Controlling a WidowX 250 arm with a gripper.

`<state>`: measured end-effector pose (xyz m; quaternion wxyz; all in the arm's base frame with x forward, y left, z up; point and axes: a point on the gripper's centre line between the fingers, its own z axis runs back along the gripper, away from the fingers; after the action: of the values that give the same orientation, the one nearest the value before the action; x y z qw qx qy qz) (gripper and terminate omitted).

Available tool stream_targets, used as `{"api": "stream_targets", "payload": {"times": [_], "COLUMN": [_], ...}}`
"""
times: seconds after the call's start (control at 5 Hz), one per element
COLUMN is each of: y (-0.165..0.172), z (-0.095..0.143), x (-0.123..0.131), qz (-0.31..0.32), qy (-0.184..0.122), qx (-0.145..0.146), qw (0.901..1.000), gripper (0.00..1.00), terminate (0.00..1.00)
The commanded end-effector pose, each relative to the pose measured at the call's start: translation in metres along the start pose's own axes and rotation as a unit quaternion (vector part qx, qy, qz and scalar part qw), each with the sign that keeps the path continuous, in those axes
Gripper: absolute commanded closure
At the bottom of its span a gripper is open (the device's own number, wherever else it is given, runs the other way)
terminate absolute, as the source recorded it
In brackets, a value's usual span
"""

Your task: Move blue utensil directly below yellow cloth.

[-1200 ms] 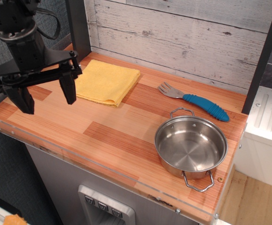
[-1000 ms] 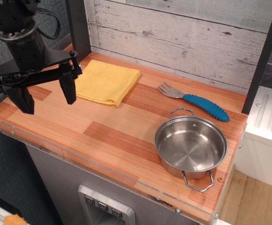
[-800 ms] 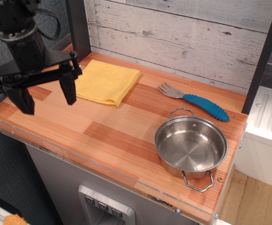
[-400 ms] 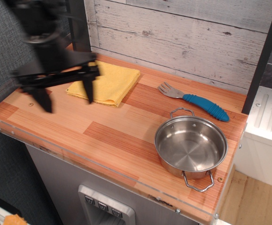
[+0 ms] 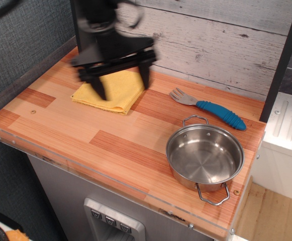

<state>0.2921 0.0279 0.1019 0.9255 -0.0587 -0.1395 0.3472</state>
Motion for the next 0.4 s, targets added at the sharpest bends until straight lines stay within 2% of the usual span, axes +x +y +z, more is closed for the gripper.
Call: {"api": "stream_targets", "payload": {"times": [0.0, 0.2], "y": [-0.049, -0.072], "z": [-0.01, -0.032], "x": [0.024, 0.026], "qz": [0.059, 0.068], "qy": [-0.041, -0.016], "qx": [-0.042, -0.026], "qw": [0.9965, 0.9972], "gripper": [0.0, 0.0], "terminate": [0.0, 0.0]}}
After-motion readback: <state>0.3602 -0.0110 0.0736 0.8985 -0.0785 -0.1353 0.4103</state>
